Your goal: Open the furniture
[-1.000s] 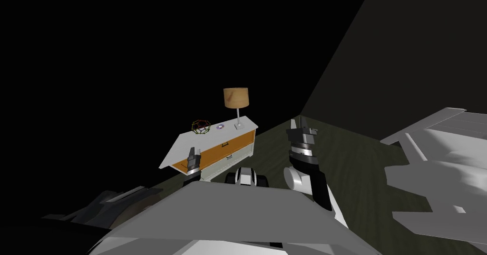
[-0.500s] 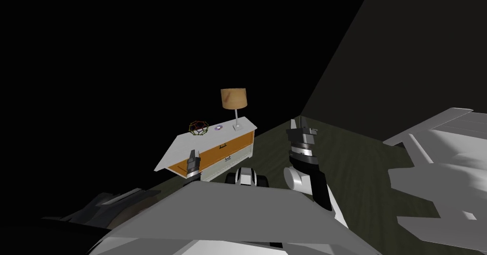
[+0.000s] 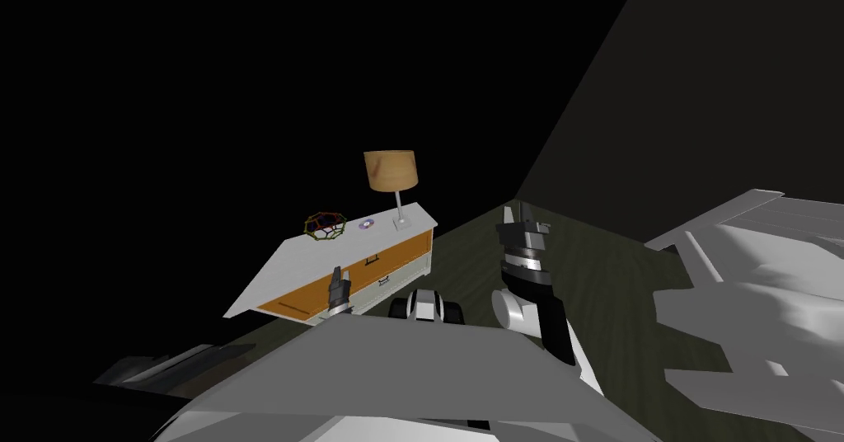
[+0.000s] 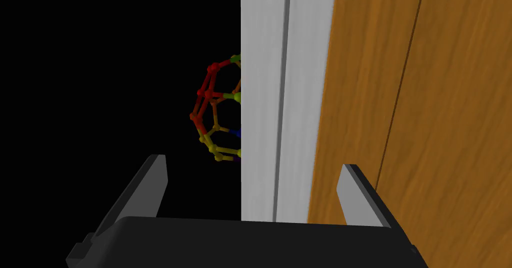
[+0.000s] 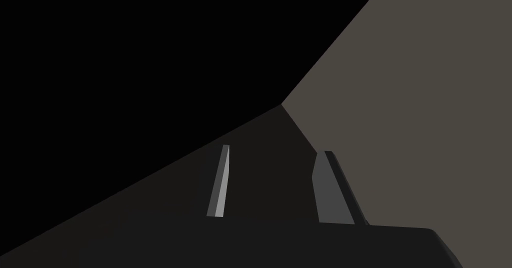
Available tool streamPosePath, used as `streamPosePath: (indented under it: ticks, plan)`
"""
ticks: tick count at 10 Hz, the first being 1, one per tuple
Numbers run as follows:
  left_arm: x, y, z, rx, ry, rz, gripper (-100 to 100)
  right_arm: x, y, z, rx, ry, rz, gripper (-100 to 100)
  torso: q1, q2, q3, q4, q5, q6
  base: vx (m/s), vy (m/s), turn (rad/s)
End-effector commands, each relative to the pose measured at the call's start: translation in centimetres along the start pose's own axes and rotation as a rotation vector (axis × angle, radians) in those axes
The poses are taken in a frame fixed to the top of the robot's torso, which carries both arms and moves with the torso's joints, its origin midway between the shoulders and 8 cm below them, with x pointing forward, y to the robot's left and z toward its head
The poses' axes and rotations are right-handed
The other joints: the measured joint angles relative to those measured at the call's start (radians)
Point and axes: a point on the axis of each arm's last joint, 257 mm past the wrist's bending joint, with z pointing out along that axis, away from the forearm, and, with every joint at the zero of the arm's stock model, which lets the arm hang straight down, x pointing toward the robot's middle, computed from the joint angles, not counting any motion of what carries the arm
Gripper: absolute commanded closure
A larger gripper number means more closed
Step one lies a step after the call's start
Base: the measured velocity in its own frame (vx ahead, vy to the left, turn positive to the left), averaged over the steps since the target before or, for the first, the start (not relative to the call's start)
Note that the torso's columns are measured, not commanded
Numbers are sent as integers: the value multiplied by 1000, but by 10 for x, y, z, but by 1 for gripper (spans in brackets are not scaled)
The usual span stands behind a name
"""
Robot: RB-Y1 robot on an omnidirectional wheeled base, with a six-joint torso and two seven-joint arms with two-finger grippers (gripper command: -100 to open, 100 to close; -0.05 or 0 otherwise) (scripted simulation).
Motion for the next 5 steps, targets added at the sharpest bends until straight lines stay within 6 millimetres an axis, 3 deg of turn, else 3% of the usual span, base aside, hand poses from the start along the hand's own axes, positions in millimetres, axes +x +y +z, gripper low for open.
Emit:
streamPosePath:
  ticks: [1,5]
  plan:
    - [-3,10,-12,-20,-10,11,-100,0,0,0,0,0,0,0,4,6,3,2,1,0,74,-62,-5]
    - [-6,25,-33,-54,-29,25,-100,0,0,0,0,0,0,0,0,4,2,1,0,0,50,-80,-11]
